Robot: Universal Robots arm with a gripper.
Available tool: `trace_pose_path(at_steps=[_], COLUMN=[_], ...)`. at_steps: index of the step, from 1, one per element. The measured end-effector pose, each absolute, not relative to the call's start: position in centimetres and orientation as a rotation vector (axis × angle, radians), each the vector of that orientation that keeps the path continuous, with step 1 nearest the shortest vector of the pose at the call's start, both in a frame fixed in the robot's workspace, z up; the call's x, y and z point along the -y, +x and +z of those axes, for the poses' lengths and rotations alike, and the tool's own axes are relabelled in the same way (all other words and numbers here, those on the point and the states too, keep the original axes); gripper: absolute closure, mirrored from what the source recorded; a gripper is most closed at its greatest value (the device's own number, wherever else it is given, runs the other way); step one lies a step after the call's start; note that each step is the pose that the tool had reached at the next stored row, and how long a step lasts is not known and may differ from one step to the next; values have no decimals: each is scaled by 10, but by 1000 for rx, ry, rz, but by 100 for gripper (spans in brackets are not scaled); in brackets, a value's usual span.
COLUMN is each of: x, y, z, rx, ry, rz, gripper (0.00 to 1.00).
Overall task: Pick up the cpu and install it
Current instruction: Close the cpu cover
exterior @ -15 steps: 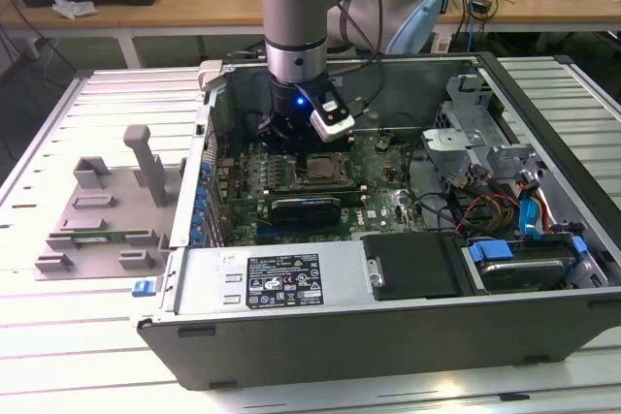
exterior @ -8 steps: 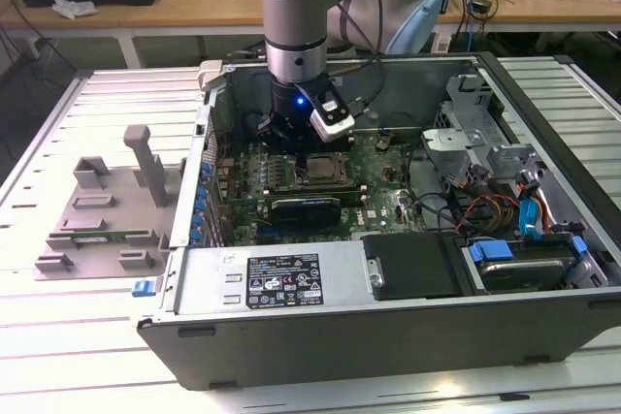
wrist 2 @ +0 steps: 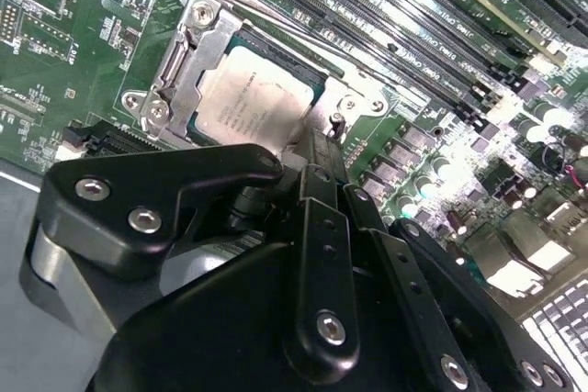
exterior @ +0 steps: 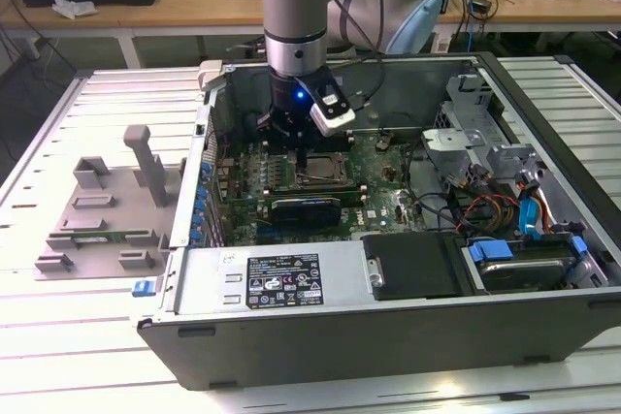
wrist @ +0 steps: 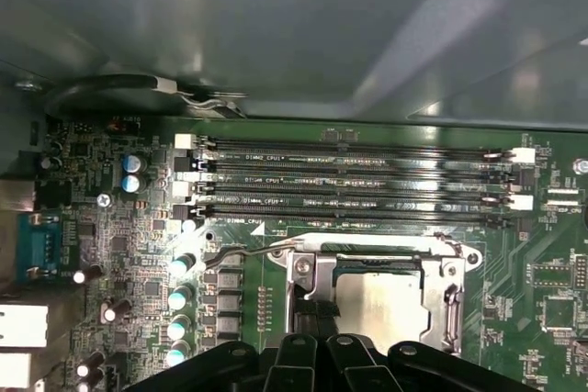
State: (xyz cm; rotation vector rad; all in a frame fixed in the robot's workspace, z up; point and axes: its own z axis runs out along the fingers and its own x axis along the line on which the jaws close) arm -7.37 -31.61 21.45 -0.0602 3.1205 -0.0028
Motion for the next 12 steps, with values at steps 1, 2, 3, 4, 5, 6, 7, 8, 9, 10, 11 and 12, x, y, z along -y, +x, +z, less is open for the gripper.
trace_pose_path(at_steps=[1, 2, 3, 4, 5, 6, 7, 8, 9, 10, 11, 12], x=[316, 316, 316, 316, 316, 316, 316, 316, 316, 316, 316, 316], y=[-74, -74, -74, -74, -74, -74, -74, -74, -74, -74, -74, -74], z=[218, 221, 223, 225, 227, 229, 230, 232, 234, 234, 234, 234], rx=[-3121, -3120, -3120, -3120, -3120, -3121, -3120, -3120, -3120, -3120, -3120, -3120], ry=[-60, -60, -60, -60, -60, -60, -60, -60, -60, -60, -60, -60], rz=[-3, -3, -3, -3, -3, -3, -3, -3, -3, -3, -3, -3], gripper=[89, 89, 89, 89, 89, 89, 89, 89, 89, 89, 89, 89])
